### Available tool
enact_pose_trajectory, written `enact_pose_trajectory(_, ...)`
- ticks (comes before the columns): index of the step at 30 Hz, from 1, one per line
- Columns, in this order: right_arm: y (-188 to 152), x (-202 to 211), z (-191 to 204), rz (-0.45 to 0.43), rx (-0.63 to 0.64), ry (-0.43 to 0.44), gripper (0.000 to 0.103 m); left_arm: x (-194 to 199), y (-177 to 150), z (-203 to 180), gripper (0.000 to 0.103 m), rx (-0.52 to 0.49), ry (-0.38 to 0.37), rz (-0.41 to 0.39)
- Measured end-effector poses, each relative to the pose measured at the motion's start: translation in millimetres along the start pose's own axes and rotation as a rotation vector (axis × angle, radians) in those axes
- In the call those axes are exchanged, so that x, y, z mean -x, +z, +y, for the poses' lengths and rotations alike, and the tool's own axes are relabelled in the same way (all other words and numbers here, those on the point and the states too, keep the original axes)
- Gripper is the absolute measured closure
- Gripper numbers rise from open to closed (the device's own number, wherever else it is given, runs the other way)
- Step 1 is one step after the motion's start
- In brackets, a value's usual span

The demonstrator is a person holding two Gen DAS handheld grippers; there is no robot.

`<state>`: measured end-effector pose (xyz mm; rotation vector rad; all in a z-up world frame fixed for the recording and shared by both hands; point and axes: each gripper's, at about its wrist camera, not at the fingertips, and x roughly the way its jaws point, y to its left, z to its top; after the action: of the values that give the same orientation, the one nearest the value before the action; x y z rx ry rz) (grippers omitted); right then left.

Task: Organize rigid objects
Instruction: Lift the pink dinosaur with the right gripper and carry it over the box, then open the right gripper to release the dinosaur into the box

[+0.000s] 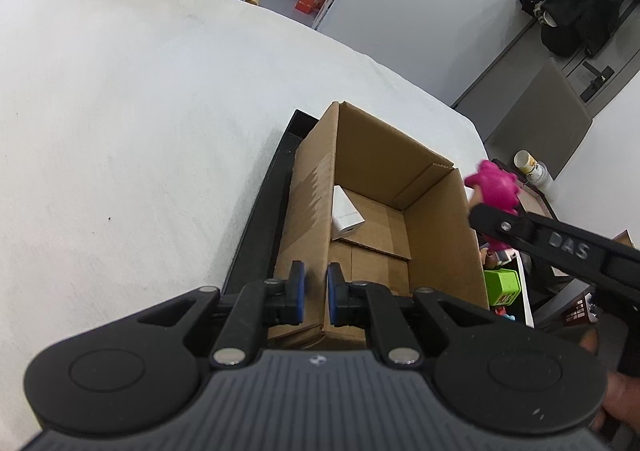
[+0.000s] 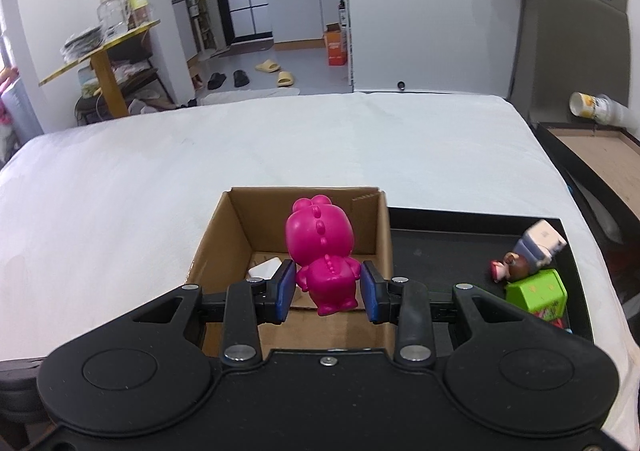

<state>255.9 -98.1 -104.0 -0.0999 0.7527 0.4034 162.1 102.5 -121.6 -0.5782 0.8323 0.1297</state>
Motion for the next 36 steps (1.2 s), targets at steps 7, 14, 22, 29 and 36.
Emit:
enact_pose_trajectory(7, 9, -18, 5, 0.018, 0.044, -0.005, 0.069, -1, 0, 2, 0.093, 0.009, 0.003, -0.005)
enact_pose_trajectory(14, 15, -33, 14, 0.032, 0.120, 0.005, 0.069, -1, -2, 2, 0.093, 0.018, 0.004, -0.010)
enact_pose_trajectory(22, 17, -58, 22, 0.071, 0.177, 0.014, 0.069, 0, -4, 0, 0.092, 0.020, 0.009, -0.011)
enact_pose_trajectory(29, 12, -71, 29, 0.103, 0.227, 0.022, 0.068, 0, -2, 2, 0.092, 0.023, 0.010, -0.013)
enact_pose_trajectory(36, 10, -82, 39, 0.128, 0.307, 0.025, 0.068, 0, -2, 0, 0.092, 0.008, 0.013, -0.017)
